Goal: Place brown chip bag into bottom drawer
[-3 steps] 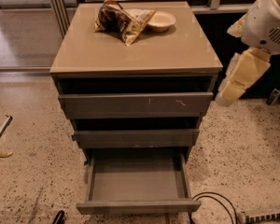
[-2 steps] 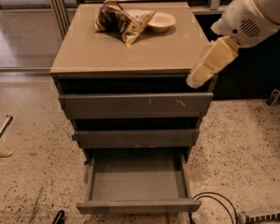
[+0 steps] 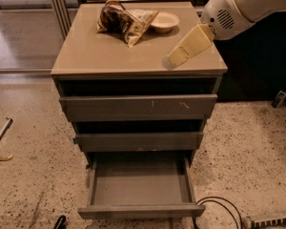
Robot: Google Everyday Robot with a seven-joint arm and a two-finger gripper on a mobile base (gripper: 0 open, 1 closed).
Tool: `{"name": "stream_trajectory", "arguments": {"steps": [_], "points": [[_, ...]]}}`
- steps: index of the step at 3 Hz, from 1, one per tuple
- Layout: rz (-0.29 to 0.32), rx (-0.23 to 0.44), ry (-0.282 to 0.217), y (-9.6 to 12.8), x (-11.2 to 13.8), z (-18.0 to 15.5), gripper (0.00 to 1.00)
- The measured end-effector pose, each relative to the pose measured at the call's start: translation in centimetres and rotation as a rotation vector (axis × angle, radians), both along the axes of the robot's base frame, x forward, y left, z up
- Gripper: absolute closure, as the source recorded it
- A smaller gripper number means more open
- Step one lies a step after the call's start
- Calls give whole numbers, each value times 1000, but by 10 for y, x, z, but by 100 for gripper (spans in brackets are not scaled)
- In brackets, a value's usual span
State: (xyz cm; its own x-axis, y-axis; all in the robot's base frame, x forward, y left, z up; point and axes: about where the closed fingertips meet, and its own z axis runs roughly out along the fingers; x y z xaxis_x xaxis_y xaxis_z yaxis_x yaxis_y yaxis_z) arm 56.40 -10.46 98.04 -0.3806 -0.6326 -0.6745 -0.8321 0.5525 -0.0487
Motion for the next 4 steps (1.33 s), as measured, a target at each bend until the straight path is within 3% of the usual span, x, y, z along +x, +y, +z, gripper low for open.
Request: {"name": "stream_trajectory", "arguments": {"steps": [1,2,3,4], "points": [[-90,8,-49,-1,17,10,0],[-201,44,-138,-2,65,30,0],[-243,56,-199,7,146,27,0],[-257,90,-202,39,232,-6,0]]}}
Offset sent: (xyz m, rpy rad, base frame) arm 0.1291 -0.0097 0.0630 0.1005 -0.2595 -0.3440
